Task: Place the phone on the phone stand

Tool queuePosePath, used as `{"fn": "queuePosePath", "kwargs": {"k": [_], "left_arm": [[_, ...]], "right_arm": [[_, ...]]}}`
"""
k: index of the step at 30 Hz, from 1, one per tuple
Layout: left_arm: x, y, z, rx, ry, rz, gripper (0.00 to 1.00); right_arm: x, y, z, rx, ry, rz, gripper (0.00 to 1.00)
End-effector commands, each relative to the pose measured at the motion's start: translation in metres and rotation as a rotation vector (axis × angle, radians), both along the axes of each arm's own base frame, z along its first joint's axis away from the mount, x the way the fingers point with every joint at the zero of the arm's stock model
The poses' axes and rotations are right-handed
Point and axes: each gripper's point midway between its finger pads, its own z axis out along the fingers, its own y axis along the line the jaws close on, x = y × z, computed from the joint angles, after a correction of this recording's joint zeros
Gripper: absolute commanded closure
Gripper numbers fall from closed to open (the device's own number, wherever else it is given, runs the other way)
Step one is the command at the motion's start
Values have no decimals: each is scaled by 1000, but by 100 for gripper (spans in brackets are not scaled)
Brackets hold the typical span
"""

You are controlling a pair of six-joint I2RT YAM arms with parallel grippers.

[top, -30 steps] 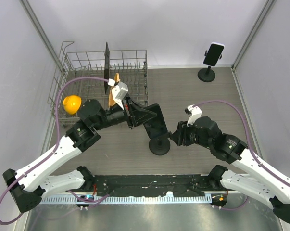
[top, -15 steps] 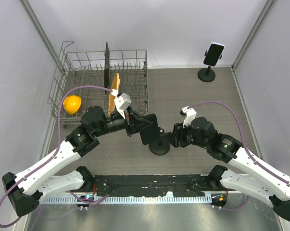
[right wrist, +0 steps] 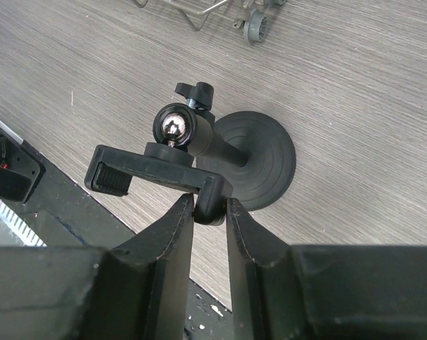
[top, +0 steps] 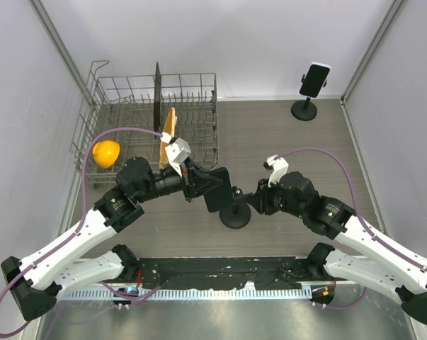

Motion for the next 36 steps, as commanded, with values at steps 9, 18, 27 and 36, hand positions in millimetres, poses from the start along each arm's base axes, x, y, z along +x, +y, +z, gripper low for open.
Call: {"fn": "queuePosePath", "kwargs": {"k": [9,18,27,36], "left_arm": [[-41,-17,22,-83,-109,-289,99],[-78,-43,32,-124,-196,-622,100],[-78,-85,11,-62,-211,-811,100],[-65,-97,3,-77,-216,-841,100]], "right_arm": [[6,11,3,31,-38,17,100],[-1,20,10,49,-62,100,100],[-9,26,29,88,-122,188,99],[-14,29,45,115,-155,237,100]]}}
